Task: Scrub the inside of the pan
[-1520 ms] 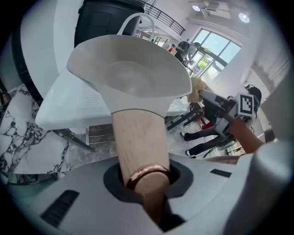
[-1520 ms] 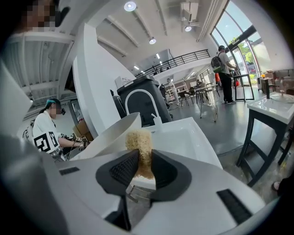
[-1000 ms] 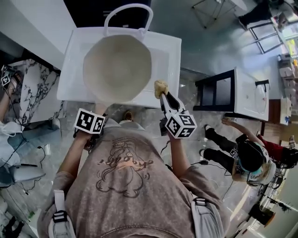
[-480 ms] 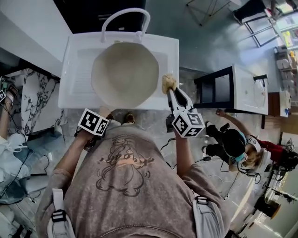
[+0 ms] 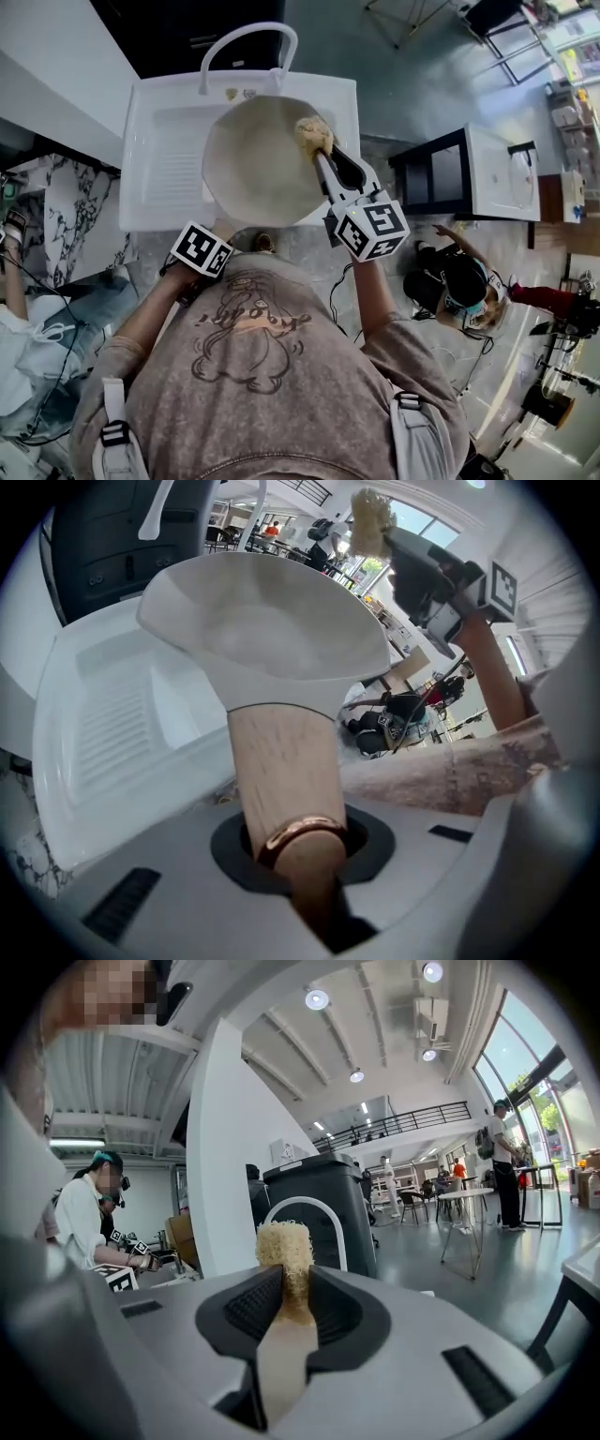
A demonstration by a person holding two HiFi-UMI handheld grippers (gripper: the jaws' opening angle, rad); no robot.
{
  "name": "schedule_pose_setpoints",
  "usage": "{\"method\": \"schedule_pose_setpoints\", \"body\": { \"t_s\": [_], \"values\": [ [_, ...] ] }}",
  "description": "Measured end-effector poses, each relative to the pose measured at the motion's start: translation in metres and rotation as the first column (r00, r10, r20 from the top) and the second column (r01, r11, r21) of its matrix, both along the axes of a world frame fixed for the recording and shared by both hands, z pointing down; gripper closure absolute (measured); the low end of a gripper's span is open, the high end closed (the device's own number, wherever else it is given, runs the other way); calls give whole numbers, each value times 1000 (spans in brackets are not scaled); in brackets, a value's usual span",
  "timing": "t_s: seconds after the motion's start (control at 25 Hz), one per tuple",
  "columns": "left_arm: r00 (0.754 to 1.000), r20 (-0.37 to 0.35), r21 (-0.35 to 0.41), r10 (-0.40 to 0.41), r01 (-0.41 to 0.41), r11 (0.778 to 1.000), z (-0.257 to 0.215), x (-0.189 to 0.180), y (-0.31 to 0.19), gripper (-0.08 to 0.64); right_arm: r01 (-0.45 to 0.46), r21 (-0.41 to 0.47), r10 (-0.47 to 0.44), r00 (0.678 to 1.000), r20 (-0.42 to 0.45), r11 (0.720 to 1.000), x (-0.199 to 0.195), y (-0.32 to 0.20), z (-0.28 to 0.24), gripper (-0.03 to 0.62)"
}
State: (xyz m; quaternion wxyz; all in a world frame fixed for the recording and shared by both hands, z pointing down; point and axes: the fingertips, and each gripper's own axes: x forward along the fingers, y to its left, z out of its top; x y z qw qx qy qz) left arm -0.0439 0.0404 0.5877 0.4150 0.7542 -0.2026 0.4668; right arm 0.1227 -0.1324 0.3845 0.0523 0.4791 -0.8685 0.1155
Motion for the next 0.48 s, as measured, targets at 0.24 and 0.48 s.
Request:
{"method": "schedule_pose_setpoints", "body": {
  "t_s": [0.24,0.48],
  "values": [
    [999,4,-2,46,-46,999,-2,6,-2,503,109,0,-109,994,-31,994,-38,-3,1,494],
    [996,7,9,88,-88,996,-1,5,-4,503,210,-27,-211,970,-117,977,-82,-1,25,492]
  ]
}}
